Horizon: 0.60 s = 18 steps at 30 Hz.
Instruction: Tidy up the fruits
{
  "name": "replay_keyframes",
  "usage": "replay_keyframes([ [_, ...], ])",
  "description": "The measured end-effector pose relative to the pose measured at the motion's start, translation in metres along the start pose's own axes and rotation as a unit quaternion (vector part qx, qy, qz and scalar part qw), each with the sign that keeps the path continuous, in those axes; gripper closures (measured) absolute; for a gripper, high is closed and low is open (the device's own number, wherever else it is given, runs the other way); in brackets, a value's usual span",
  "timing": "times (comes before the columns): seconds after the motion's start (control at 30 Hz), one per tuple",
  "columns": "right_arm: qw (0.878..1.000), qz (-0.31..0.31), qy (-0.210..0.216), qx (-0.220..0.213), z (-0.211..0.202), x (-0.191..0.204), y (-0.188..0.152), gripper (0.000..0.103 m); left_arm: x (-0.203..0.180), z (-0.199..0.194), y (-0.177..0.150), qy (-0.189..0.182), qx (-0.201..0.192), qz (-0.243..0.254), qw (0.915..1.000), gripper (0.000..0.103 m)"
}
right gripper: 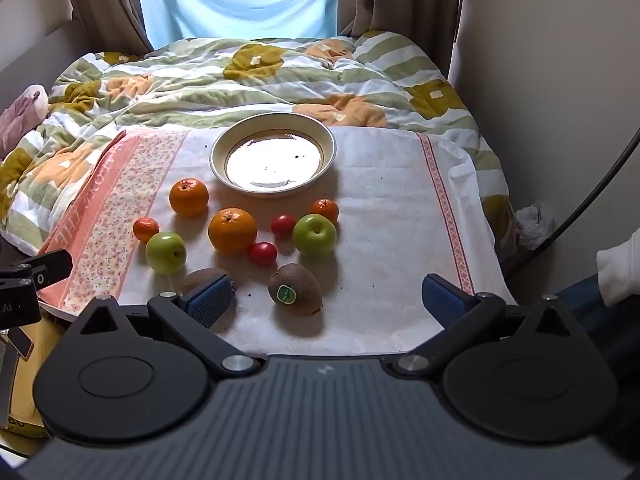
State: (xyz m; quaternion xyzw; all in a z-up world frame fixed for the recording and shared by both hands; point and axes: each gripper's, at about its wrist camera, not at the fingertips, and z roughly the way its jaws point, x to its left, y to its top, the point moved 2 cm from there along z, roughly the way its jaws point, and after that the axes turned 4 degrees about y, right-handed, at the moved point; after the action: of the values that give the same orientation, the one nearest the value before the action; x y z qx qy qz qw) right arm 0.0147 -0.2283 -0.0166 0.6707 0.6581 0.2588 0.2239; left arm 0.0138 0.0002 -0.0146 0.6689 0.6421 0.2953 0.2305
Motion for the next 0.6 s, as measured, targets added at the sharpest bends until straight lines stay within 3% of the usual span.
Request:
replay_keyframes([
  [0.6,1.000,0.001,0.002,-0.005,0.0014,-0.0007,0.0047,0.000,-0.0011,0.0009,0.0030,0.001,-0.007,0.000,1.0000,0.000],
])
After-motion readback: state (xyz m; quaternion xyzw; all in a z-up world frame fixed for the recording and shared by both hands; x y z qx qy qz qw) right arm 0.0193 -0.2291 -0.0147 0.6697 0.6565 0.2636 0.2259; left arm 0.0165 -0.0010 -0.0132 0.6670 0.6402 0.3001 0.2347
